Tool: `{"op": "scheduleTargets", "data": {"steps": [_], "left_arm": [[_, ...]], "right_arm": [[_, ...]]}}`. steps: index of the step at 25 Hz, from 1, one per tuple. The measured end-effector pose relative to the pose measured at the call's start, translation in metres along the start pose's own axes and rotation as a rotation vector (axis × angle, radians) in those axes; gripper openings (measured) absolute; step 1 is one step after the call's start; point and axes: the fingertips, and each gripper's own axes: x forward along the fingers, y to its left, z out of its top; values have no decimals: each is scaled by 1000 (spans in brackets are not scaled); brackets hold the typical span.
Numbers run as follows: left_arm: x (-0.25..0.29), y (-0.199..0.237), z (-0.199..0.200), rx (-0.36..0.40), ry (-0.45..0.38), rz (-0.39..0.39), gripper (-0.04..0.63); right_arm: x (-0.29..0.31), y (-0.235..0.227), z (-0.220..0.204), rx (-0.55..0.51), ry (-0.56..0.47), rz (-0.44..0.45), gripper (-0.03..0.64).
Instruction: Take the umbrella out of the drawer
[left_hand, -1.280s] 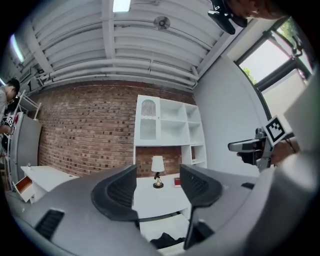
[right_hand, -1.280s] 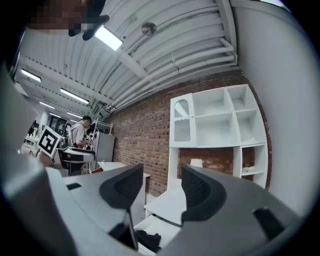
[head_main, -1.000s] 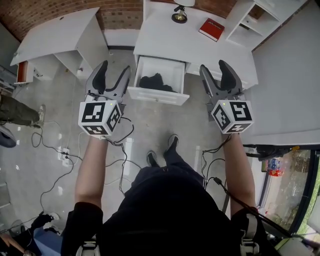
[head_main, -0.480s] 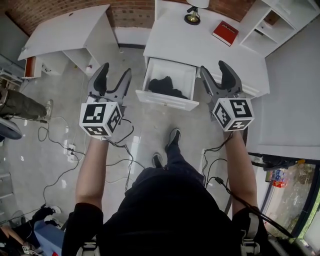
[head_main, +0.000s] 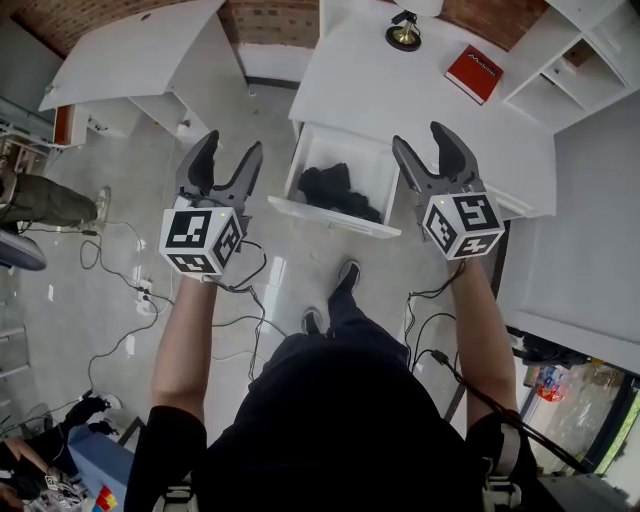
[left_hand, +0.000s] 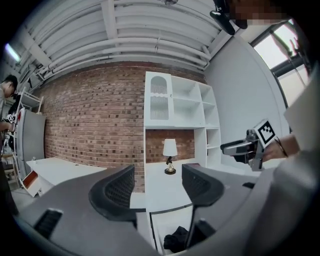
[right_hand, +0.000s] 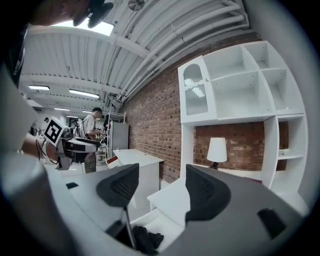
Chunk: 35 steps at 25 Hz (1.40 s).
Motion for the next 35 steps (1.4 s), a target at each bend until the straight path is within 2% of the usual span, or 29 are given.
{"op": "scheduleTargets", "data": {"steps": [10,21,28,32,35], "left_arm": [[68,3,-42,-20,116,59,276],[88,-9,-90,-27,238,53,276],[101,-3,-136,-38,318,7,276],[115,2,-172,-33,384,-54,276],[129,5,-199,-24,433,-111,276]], "right_arm": [[71,-36,-66,24,117,140,281],[107,-37,-126,-6,244,236,288],[122,-14,-196,-57,409,305,291],[126,5,-242,-86,517,358,291],[132,17,-275,-55,597,396,291]]}}
